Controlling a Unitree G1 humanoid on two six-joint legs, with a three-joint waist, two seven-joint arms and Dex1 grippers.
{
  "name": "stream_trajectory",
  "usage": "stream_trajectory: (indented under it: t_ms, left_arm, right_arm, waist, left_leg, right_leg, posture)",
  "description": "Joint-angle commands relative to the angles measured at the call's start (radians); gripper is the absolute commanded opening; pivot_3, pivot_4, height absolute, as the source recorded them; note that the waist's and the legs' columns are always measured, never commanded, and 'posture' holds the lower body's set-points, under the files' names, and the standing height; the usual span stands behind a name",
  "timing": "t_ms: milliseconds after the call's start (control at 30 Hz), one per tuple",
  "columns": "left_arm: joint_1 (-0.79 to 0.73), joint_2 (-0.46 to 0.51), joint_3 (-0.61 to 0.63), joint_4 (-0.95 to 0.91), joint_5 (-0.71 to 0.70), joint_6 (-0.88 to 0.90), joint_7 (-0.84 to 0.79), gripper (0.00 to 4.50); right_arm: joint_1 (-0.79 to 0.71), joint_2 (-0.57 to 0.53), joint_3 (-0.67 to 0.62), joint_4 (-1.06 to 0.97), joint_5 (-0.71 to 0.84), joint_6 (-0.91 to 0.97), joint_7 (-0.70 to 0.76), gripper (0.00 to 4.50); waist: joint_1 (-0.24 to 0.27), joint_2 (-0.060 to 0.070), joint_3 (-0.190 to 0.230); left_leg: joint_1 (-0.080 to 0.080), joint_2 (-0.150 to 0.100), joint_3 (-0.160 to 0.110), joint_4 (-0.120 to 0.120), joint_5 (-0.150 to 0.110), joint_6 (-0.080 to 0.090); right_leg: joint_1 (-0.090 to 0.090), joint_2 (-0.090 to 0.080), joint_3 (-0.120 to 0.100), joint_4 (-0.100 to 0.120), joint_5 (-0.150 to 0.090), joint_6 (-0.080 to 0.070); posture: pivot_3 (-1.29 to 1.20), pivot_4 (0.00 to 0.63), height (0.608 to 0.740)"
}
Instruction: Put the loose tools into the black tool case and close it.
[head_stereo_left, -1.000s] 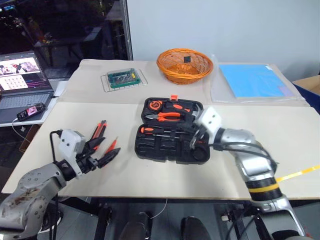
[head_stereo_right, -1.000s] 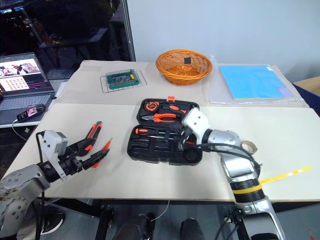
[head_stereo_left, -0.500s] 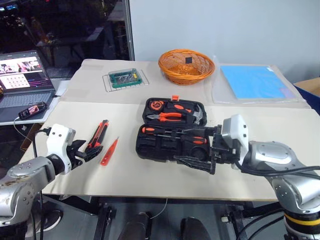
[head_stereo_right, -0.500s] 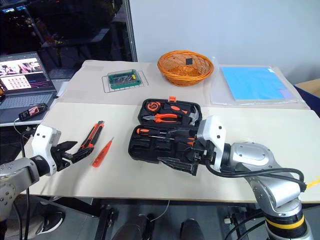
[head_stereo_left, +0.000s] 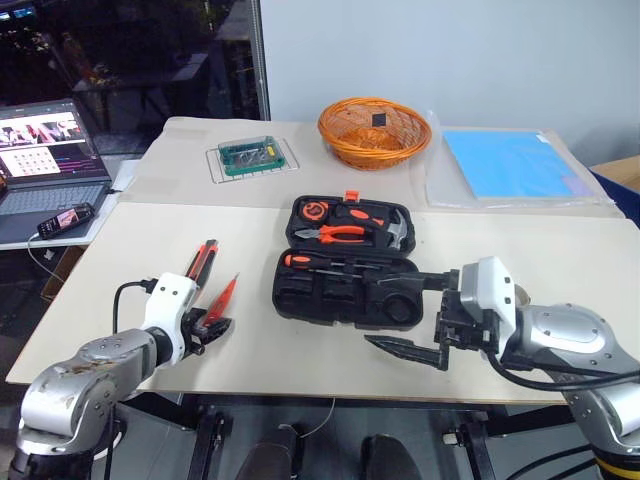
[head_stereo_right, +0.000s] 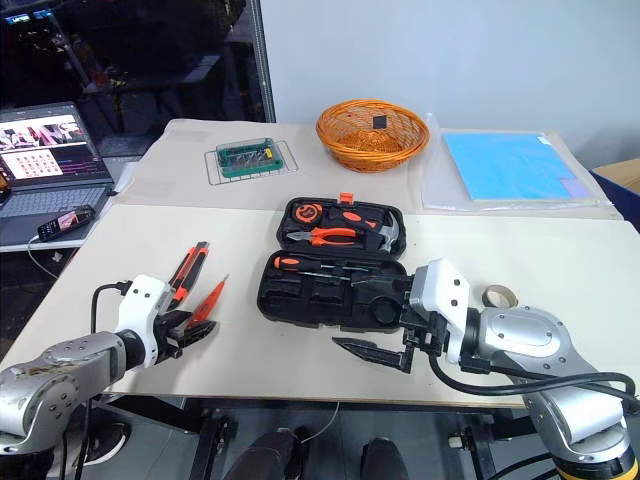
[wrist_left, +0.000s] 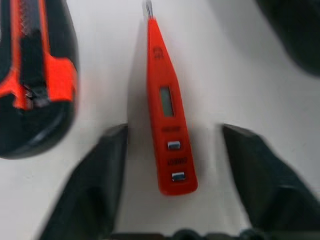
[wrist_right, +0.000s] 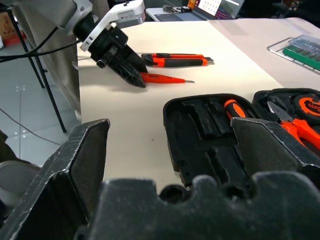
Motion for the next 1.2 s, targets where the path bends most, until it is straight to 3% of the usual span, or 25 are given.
stream_trajectory:
  t_ms: [33, 100, 267, 367, 467, 600, 700, 933, 1200]
  left_arm:
    - [0.001, 0.003, -0.03, 0.006, 0.013, -0.021, -0.033, 1.28]
    - [0.0, 0.007, -0.012, 0.008, 0.014, -0.063, -0.065, 0.55]
    - [-0.081, 0.068, 0.068, -0.011, -0.076, -0.198, -0.301, 0.46]
    - [-0.199, 0.161, -0.021, 0.008, -0.078, -0.281, -0.496, 0.46]
    - [-0.392, 0.21, -0.247, 0.15, 0.072, -0.427, -0.681, 0.46]
    - [-0.656, 0.117, -0.503, 0.461, 0.276, -0.628, -0.848, 0.46]
    - [-0.799, 0.003, -0.602, 0.692, 0.372, -0.736, -0.915, 0.46]
    - [-0.957, -0.174, -0.697, 1.098, 0.542, -0.981, -0.993, 0.46]
    - [-0.998, -0.215, -0.695, 1.273, 0.628, -1.134, -1.057, 0.46]
  right_arm:
    - [-0.008, -0.021, -0.037, -0.037, 0.013, -0.022, -0.007, 4.5]
    - [-0.001, -0.027, -0.042, -0.042, 0.014, -0.02, -0.012, 4.5]
    - [0.038, -0.022, -0.079, -0.068, 0.018, -0.013, -0.051, 4.5]
    - [0.09, -0.014, -0.14, -0.094, 0.039, -0.007, -0.085, 4.5]
    - [0.191, -0.017, -0.23, -0.123, 0.033, -0.018, -0.096, 4.5]
    - [0.313, -0.013, -0.366, -0.149, 0.037, -0.029, -0.096, 4.5]
    - [0.387, -0.014, -0.451, -0.16, 0.037, -0.036, -0.079, 4.5]
    - [0.461, -0.009, -0.533, -0.162, 0.049, -0.049, -0.067, 4.5]
    - [0.465, -0.017, -0.52, -0.176, 0.042, -0.039, -0.077, 4.5]
  waist:
    - [0.001, 0.0, 0.0]
    - [0.005, 0.0, 0.0]
    - [0.012, -0.001, 0.001]
    - [0.021, -0.001, 0.001]
    - [0.033, -0.001, 0.0]
    - [0.044, 0.0, 0.0]
    - [0.043, -0.001, 0.001]
    - [0.02, -0.003, 0.002]
    - [0.017, -0.003, 0.002]
  left_leg:
    - [0.0, 0.0, 0.0, 0.0, 0.0, 0.0]
    - [0.0, 0.0, 0.0, 0.0, 0.0, 0.0]
    - [-0.001, 0.0, 0.0, 0.0, 0.0, 0.0]
    - [-0.002, 0.0, 0.0, 0.0, 0.0, 0.0]
    - [-0.001, 0.0, 0.0, 0.0, 0.0, 0.0]
    - [-0.001, -0.001, 0.002, 0.0, 0.0, 0.0]
    - [-0.004, -0.001, 0.002, 0.001, 0.0, 0.0]
    - [-0.008, -0.001, 0.001, 0.003, 0.003, 0.008]
    - [-0.008, -0.001, -0.001, 0.008, 0.002, 0.006]
  right_leg:
    - [0.0, 0.0, 0.0, 0.0, 0.0, 0.0]
    - [0.0, -0.001, 0.0, 0.0, 0.0, 0.0]
    - [-0.001, -0.001, -0.001, -0.001, 0.001, -0.003]
    - [-0.001, -0.001, -0.001, -0.001, -0.002, -0.007]
    - [0.0, -0.001, -0.002, -0.001, -0.003, -0.008]
    - [0.001, -0.001, -0.001, -0.003, -0.002, -0.008]
    - [0.002, 0.0, -0.003, -0.004, 0.0, -0.005]
    - [0.002, 0.0, -0.004, -0.003, 0.004, -0.005]
    - [0.004, 0.0, -0.006, -0.001, 0.0, 0.003]
  posture:
    - [0.0, 0.15, 0.74]
    - [0.0, 0.15, 0.74]
    - [0.0, 0.15, 0.74]
    - [0.0, 0.15, 0.74]
    - [0.0, 0.15, 0.74]
    - [0.0, 0.15, 0.74]
    - [0.0, 0.15, 0.74]
    - [0.0, 0.15, 0.74]
    - [0.0, 0.15, 0.74]
